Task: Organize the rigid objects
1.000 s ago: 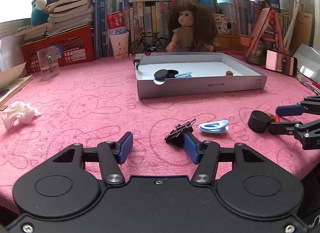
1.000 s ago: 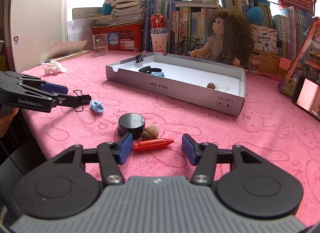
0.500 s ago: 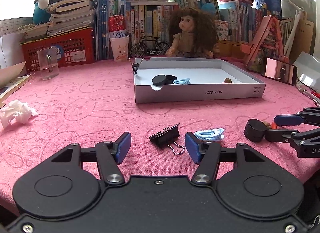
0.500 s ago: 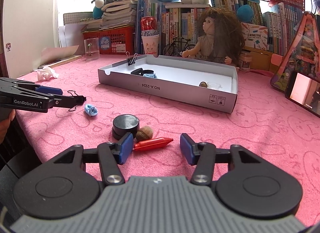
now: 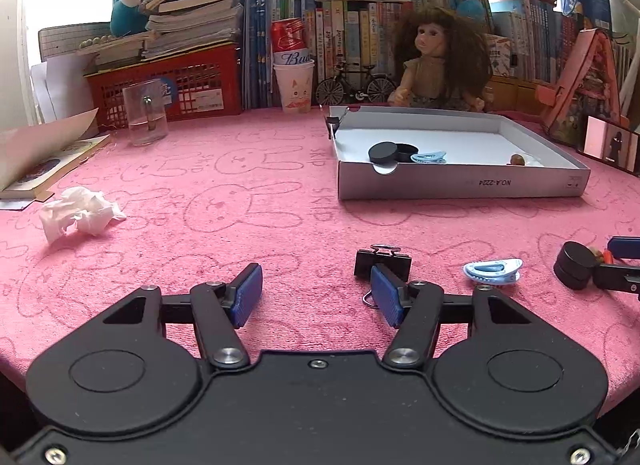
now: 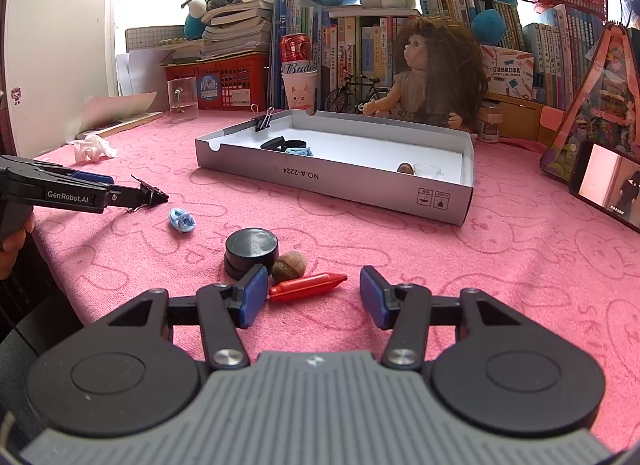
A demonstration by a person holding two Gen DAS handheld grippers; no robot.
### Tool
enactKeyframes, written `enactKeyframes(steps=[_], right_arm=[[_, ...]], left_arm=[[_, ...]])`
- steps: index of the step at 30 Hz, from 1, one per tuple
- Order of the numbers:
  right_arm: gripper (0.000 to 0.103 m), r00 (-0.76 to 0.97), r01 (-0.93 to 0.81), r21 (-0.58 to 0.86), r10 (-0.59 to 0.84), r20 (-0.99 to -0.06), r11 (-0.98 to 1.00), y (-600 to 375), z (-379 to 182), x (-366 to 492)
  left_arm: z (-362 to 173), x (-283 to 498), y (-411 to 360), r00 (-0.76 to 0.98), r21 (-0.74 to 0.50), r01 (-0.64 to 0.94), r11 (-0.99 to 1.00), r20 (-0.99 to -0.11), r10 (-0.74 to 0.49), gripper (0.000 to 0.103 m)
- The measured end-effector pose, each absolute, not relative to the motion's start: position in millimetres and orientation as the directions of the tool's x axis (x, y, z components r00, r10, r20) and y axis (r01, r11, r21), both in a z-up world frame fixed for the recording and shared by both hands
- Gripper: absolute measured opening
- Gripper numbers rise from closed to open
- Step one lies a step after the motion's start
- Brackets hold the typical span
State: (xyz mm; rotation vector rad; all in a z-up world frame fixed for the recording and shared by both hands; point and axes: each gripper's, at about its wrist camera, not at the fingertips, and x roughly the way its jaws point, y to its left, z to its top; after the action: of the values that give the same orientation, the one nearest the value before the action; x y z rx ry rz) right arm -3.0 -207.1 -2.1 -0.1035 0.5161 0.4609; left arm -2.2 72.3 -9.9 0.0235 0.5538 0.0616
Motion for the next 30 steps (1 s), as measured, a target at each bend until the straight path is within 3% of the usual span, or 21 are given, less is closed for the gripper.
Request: enactKeyframes(steps=[4, 7, 8, 10, 15, 17, 19, 20, 22, 27, 30], right_arm=[[0.041, 0.779, -0.435, 0.026, 0.39, -0.491, 0.9, -209.9, -2.2, -4.5], [0.036, 0.784, -0.423, 0.035, 0.385, -0.487, 0.905, -212.1, -2.5, -4.7], [0.027, 0.789, -0.414, 0.031, 0.375, -0.486, 0.91, -212.4, -2.5, -4.7], [0.021, 0.801, -0.39, 0.026, 0.353, -0.484, 0.921, -212.9, -2.3, -3.9], [0.021, 0.805, -0.379, 0.036, 0.348, -0.48, 0.925, -214.2, -2.8, -3.2], [0.029, 0.807, -0.378, 0.032, 0.346, -0.479, 0.925, -214.5, -2.6, -2.9], [0.031, 0.812, -0.37, 0.03, 0.339, -0.476, 0.929, -215.7, -1.9, -1.7], [0.036, 0.814, -0.365, 0.03, 0.335, -0.475, 0.93, -216.7, -1.5, -0.9], [0.037, 0.82, -0.351, 0.024, 0.32, -0.474, 0.936, -217.4, -1.2, 0.2], [0.038, 0.835, -0.304, 0.006, 0.269, -0.479, 0.953, -218.7, -2.9, 1.9], [0.04, 0.84, -0.299, -0.002, 0.263, -0.474, 0.954, -216.9, -2.3, 3.9]], left_arm=[[-8.3, -3.1, 71.0, 0.852, 0.028, -0.052, 0.998, -0.52, 0.059, 0.057], [-6.0, -7.1, 66.7, 0.861, 0.002, -0.023, 1.0, -0.509, 0.021, 0.058], [-5.2, -7.9, 64.3, 0.863, -0.002, -0.015, 1.0, -0.506, 0.012, 0.058], [-4.5, -7.7, 58.5, 0.866, -0.003, -0.002, 1.0, -0.501, 0.0, 0.058], [-6.4, 0.3, 48.9, 0.867, -0.008, -0.006, 1.0, -0.499, 0.001, 0.058], [-7.9, 4.0, 47.4, 0.867, -0.002, -0.001, 1.0, -0.498, 0.0, 0.058], [-9.8, 8.2, 47.7, 0.864, 0.008, 0.005, 1.0, -0.503, -0.001, 0.058], [-10.8, 10.0, 48.6, 0.862, 0.004, 0.009, 1.0, -0.507, -0.006, 0.056], [-12.7, 12.2, 51.7, 0.856, -0.013, 0.009, 1.0, -0.516, -0.014, 0.053], [-12.8, 11.9, 55.7, 0.86, -0.024, 0.012, 1.0, -0.509, -0.023, 0.03], [-12.8, 13.7, 55.7, 0.861, -0.023, 0.021, 1.0, -0.507, -0.029, 0.03]])
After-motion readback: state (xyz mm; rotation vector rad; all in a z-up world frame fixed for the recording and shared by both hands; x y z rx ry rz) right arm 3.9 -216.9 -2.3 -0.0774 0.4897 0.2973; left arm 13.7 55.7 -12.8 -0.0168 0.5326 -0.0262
